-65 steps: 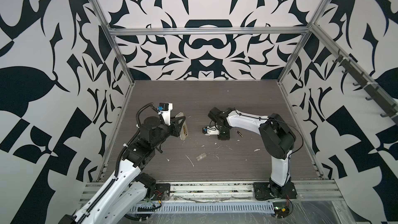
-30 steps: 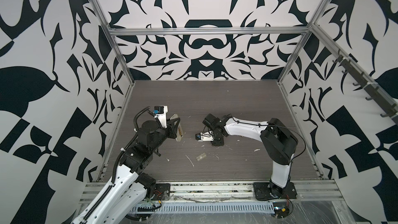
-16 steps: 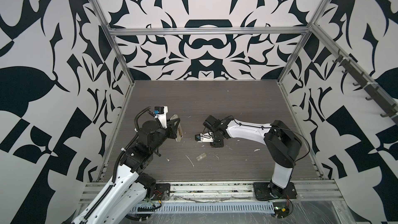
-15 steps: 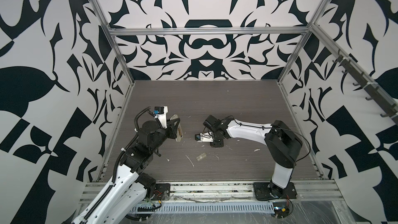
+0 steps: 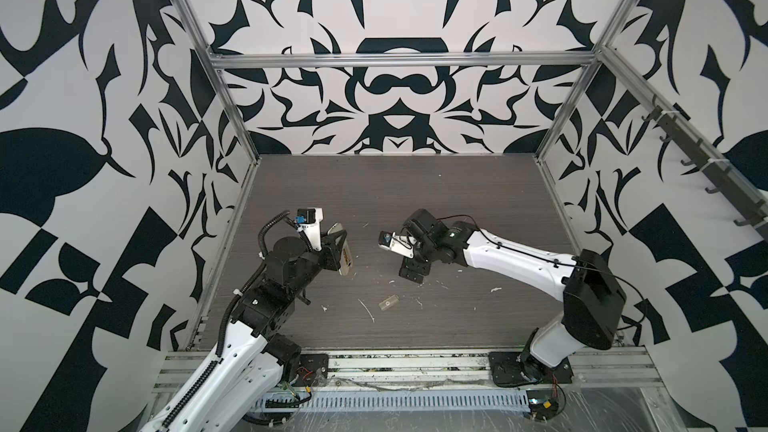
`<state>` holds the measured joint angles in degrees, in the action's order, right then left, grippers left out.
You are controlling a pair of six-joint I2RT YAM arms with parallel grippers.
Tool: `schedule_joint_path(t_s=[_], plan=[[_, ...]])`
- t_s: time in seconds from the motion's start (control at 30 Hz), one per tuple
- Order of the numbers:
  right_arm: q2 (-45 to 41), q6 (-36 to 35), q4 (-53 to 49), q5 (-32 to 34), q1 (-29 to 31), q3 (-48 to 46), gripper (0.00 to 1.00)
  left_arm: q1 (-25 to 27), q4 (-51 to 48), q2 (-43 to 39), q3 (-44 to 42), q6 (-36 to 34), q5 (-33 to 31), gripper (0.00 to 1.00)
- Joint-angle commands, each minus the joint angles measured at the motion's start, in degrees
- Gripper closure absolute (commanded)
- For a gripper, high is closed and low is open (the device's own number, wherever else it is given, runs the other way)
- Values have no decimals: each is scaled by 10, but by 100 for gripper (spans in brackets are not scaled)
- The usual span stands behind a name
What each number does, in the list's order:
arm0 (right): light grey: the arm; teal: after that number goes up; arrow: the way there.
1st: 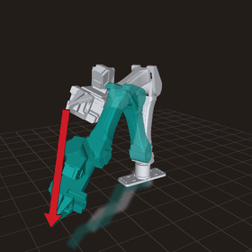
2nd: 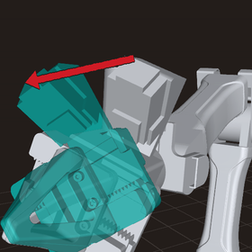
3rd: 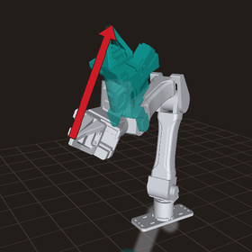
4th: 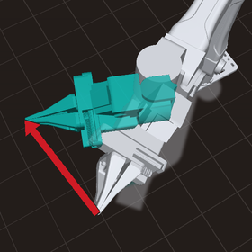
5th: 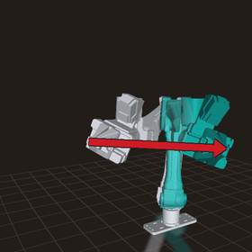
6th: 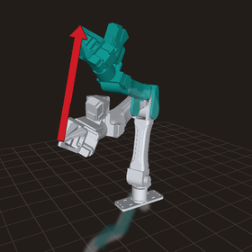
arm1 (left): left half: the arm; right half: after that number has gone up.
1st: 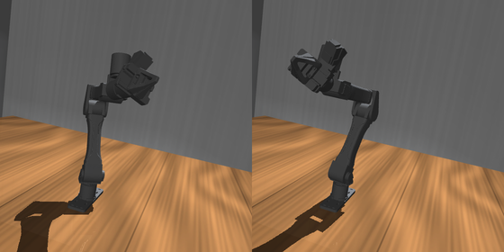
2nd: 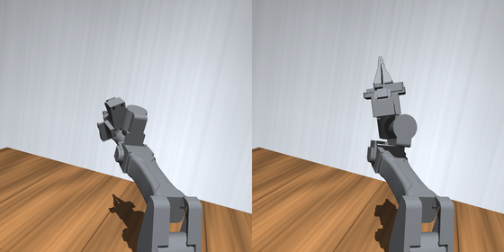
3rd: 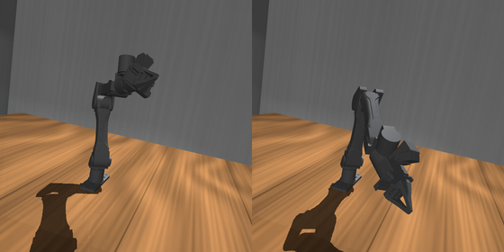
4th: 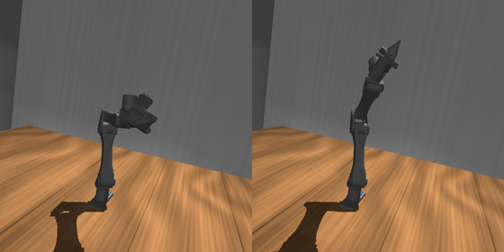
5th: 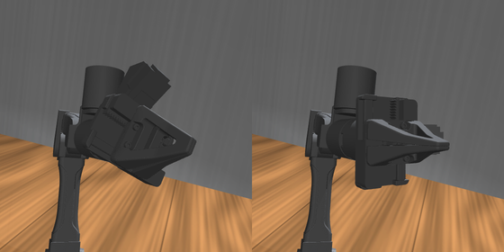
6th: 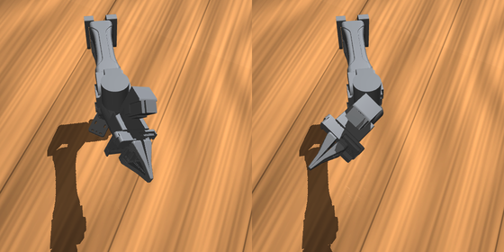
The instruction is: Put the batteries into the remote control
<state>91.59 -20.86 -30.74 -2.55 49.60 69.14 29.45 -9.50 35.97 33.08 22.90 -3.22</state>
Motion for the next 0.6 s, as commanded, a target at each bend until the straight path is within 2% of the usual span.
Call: schedule_joint_path(t_s=[0.0,0.13,0.37,0.47,0.57], plan=[[4,141,-70,4,2,84,0,1,21,-11,-5,-5,1,100],[16,237,-134,25,-6,150,0,1,26,-22,-12,-2,-1,99],[10,395,-173,34,-17,200,0,1,46,-46,-19,-3,12,97],[-26,484,-119,25,-28,154,0,1,49,-54,-21,-1,19,95],[-73,574,-7,-67,-65,55,0,1,52,-60,-27,3,17,95]])
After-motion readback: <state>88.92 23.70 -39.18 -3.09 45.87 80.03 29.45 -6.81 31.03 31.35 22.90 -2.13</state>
